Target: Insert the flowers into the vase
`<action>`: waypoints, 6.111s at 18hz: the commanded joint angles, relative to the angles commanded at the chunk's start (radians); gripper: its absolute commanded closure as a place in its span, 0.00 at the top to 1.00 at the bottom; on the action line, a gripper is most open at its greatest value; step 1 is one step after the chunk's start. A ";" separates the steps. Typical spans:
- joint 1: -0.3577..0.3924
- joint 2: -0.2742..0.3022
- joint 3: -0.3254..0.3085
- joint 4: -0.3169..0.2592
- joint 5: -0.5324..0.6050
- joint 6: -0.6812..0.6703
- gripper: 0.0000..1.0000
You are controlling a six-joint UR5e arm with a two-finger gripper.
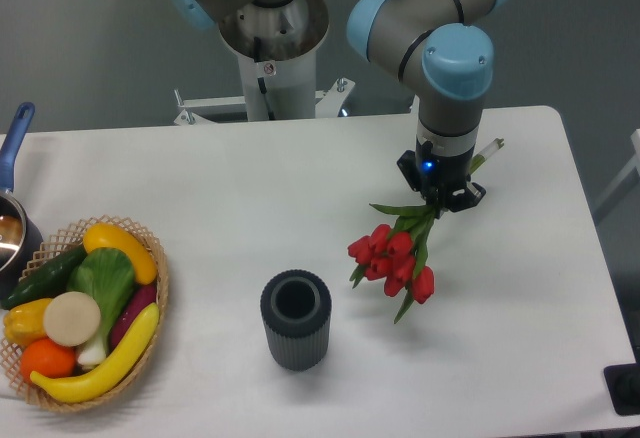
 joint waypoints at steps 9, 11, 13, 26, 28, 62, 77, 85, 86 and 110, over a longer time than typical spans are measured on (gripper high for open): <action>0.003 0.008 0.028 -0.054 0.000 -0.002 0.13; 0.003 0.008 0.037 -0.060 -0.002 0.000 0.13; 0.006 0.009 0.038 -0.060 -0.009 -0.002 0.13; 0.009 0.046 0.081 -0.048 -0.305 -0.049 0.11; 0.009 0.049 0.081 -0.043 -0.357 -0.092 0.11; -0.034 -0.006 0.219 0.095 -1.160 -0.442 0.11; -0.075 -0.090 0.287 0.153 -1.164 -0.489 0.12; -0.083 -0.107 0.275 0.183 -1.160 -0.480 0.12; -0.083 -0.107 0.275 0.183 -1.160 -0.480 0.13; -0.098 -0.118 0.160 0.262 -1.150 -0.411 0.14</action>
